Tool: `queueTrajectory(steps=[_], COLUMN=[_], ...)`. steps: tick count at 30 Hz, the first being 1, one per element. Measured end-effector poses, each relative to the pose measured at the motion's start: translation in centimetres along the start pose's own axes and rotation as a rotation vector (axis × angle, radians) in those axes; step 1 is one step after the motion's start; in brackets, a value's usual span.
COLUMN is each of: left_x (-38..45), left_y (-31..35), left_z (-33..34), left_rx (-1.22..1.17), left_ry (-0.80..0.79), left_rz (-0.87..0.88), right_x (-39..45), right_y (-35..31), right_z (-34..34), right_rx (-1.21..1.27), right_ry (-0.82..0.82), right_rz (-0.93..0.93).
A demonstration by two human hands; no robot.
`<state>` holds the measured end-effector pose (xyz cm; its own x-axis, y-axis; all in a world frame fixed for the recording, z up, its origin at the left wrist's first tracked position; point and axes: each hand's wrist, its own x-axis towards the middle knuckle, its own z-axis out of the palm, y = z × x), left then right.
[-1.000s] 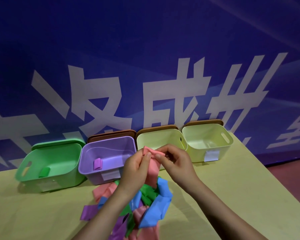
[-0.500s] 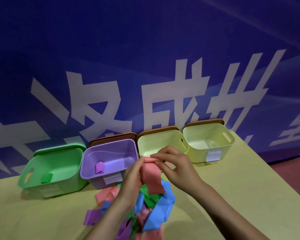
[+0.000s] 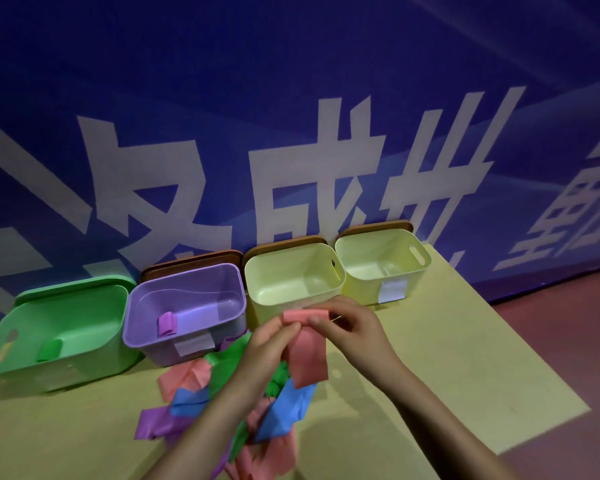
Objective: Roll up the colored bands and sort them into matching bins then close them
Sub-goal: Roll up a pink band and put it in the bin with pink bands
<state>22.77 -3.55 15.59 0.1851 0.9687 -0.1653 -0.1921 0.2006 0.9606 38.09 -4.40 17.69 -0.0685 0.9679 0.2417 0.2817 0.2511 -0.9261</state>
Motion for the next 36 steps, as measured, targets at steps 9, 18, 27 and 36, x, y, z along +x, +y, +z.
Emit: queueTrajectory(steps=[9, 18, 27, 36], left_x=[0.8, 1.6, 2.8, 3.0], left_y=[-0.2, -0.9, -0.1, -0.6], left_z=[1.4, -0.7, -2.8, -1.9], left_rx=[-0.067, 0.078, -0.044, -0.087], left_ry=[0.027, 0.167, 0.162, 0.138], left_rz=[-0.07, -0.09, -0.137, -0.127], right_x=[0.3, 0.5, 2.6, 4.0], right_y=[1.6, 0.6, 4.2, 4.3], right_z=[0.3, 2.9, 2.8, 0.2], right_rx=[0.293, -0.006, -0.225, -0.282], right_ry=[0.158, 0.154, 0.022, -0.251], right_rz=[0.243, -0.066, -0.175, -0.252])
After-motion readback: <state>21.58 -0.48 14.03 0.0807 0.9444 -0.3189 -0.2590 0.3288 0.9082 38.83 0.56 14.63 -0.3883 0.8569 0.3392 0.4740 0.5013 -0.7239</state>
